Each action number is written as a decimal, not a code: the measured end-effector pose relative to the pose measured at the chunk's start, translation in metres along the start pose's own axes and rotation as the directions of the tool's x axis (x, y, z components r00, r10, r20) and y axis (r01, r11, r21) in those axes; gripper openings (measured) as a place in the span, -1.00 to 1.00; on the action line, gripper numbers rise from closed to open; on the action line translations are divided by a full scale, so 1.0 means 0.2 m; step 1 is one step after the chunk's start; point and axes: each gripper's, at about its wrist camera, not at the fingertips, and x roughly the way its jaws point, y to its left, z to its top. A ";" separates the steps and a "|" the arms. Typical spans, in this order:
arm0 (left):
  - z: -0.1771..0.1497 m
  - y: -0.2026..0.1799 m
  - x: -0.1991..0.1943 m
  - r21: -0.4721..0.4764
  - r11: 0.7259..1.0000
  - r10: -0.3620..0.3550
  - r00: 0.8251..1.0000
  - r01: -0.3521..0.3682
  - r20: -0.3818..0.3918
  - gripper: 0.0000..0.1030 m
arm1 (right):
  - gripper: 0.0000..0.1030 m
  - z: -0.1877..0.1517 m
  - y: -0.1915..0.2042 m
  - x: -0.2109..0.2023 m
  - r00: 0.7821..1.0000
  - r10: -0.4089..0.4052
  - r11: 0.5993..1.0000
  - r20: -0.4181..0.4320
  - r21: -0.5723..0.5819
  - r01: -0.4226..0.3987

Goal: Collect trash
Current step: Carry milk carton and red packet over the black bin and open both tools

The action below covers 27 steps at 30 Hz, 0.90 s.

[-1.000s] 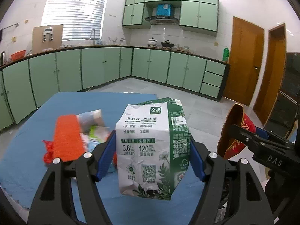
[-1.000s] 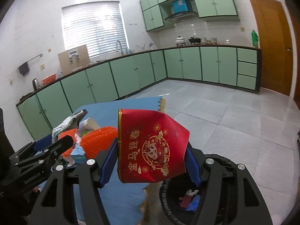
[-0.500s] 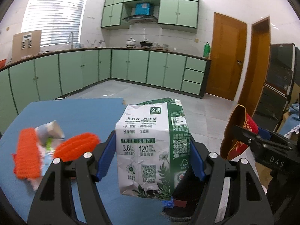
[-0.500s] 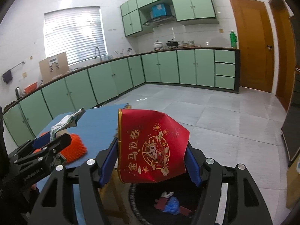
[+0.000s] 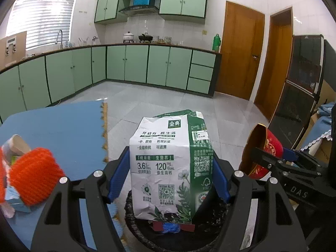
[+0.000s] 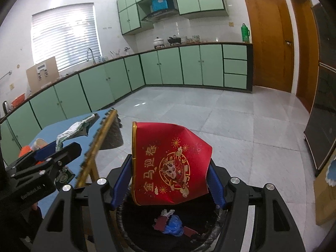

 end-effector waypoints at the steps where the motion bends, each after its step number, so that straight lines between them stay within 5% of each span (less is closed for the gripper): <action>1: -0.01 -0.01 0.04 0.001 1.000 -0.003 1.000 0.003 -0.011 0.33 | 0.26 -0.01 -0.02 0.02 1.000 -0.003 1.000 -0.007 0.004 0.003; 10: -0.02 -0.03 0.28 0.006 1.000 -0.028 0.995 0.028 -0.093 0.35 | 0.35 -0.12 -0.13 0.24 0.996 -0.021 1.000 -0.083 -0.024 0.019; 13: -0.02 -0.06 0.32 -0.010 0.998 -0.060 0.991 0.060 -0.115 0.54 | 0.57 -0.16 -0.16 0.29 0.992 -0.047 0.999 -0.117 -0.019 0.045; 21: -0.01 -0.03 0.30 -0.020 0.998 -0.062 0.993 0.060 -0.105 0.62 | 0.85 -0.15 -0.24 0.26 0.989 -0.071 0.996 -0.133 0.038 0.077; 27: 0.05 0.09 0.15 -0.022 1.000 -0.016 0.998 0.015 -0.064 0.67 | 0.88 -0.10 -0.21 0.15 0.991 -0.070 0.993 -0.117 0.090 0.081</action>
